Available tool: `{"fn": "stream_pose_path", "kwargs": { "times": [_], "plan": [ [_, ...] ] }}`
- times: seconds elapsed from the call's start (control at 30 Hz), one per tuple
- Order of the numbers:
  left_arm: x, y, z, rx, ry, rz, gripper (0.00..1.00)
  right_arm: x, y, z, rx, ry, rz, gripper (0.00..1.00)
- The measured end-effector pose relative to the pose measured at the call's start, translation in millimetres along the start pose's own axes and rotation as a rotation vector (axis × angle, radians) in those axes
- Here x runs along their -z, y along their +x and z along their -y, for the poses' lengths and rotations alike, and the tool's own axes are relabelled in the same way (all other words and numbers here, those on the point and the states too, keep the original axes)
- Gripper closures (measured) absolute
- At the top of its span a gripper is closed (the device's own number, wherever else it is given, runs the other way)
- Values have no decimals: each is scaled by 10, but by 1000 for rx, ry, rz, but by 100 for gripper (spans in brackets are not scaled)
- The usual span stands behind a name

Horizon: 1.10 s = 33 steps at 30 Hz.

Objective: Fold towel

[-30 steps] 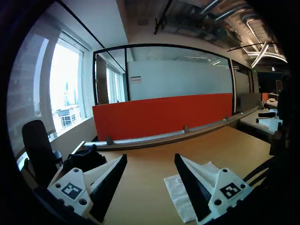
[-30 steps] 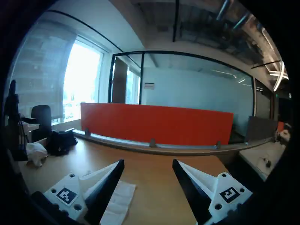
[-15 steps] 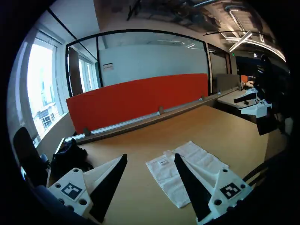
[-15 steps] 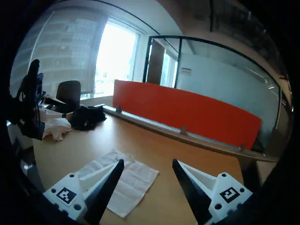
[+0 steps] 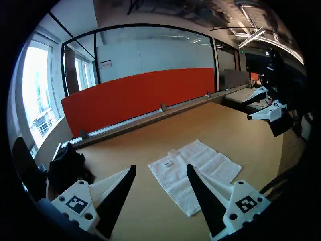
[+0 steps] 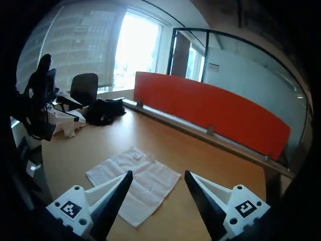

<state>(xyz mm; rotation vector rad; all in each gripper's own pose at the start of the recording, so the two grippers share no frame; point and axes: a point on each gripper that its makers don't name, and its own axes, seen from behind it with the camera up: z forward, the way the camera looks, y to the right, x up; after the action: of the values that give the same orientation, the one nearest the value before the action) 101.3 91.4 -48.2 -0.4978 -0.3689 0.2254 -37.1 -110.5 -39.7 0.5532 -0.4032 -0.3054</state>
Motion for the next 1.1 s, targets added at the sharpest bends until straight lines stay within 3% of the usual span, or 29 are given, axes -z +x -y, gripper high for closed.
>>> {"fn": "stream_pose_path", "kwargs": {
  "times": [0.53, 0.87, 1.1],
  "plan": [
    [-230, -922, -391, -3, -84, 154, 6, -284, -855, 325, -38, 69, 137, 0],
    [-403, -1362, -636, 3, -149, 230, 6, -437, -1345, 515, -30, 111, 217, 0],
    [-519, -1637, -733, -14, -186, 287, 6, -512, -1667, 638, -21, 141, 276, 0]
  ]
}}
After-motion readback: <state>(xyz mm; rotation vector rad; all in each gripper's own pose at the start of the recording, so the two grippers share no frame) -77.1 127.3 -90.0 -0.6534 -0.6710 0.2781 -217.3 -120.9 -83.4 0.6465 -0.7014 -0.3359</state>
